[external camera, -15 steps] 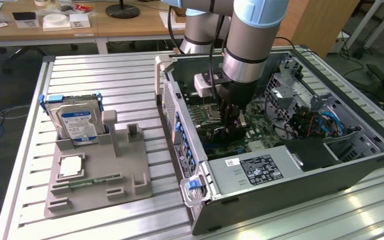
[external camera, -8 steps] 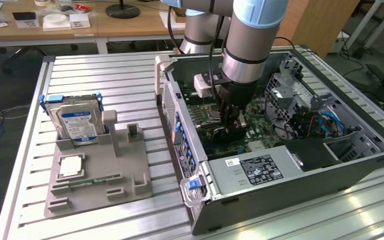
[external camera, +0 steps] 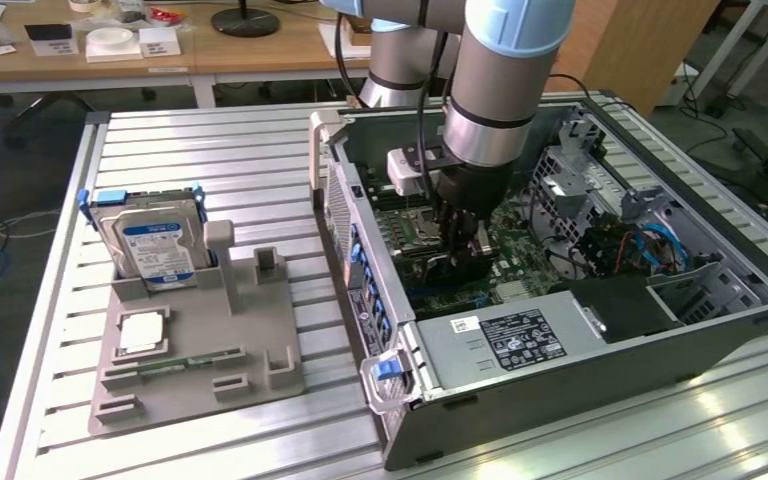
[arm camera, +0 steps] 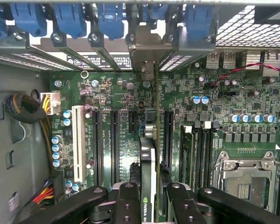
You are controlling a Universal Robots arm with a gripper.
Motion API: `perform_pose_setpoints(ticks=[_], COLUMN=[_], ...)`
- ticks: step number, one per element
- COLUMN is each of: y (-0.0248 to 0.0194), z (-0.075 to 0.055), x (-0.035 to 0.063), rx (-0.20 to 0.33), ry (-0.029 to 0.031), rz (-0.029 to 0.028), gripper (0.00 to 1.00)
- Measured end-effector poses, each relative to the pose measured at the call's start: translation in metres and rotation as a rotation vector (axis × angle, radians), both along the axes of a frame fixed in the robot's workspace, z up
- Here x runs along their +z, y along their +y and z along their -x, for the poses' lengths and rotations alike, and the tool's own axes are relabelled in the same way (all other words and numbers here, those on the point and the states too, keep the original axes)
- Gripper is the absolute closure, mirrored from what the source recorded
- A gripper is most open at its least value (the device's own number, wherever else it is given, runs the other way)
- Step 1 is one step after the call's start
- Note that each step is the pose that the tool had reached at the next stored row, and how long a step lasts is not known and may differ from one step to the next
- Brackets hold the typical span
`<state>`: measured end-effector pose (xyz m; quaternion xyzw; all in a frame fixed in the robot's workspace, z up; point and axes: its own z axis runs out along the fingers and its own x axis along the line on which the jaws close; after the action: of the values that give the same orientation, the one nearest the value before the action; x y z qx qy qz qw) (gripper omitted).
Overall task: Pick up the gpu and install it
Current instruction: 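Insert the gpu into the slot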
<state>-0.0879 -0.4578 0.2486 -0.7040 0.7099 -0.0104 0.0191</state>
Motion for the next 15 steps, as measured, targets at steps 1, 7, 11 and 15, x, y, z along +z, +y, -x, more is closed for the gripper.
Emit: perform_pose_setpoints(ticks=[1, 7, 11, 15], y=[0.0000, 0.0001, 0.0000, 0.0000], z=[0.0000, 0.0008, 0.0016, 0.0016], x=[-0.0001, -0.0014, -0.0015, -0.0017], rx=[0.000, 0.000, 0.000, 0.000], ry=[0.0000, -0.0003, -0.0003, -0.0002], rz=[-0.0001, -0.0006, 0.0000, -0.0002], gripper=[0.74, 0.74, 0.74, 0.74])
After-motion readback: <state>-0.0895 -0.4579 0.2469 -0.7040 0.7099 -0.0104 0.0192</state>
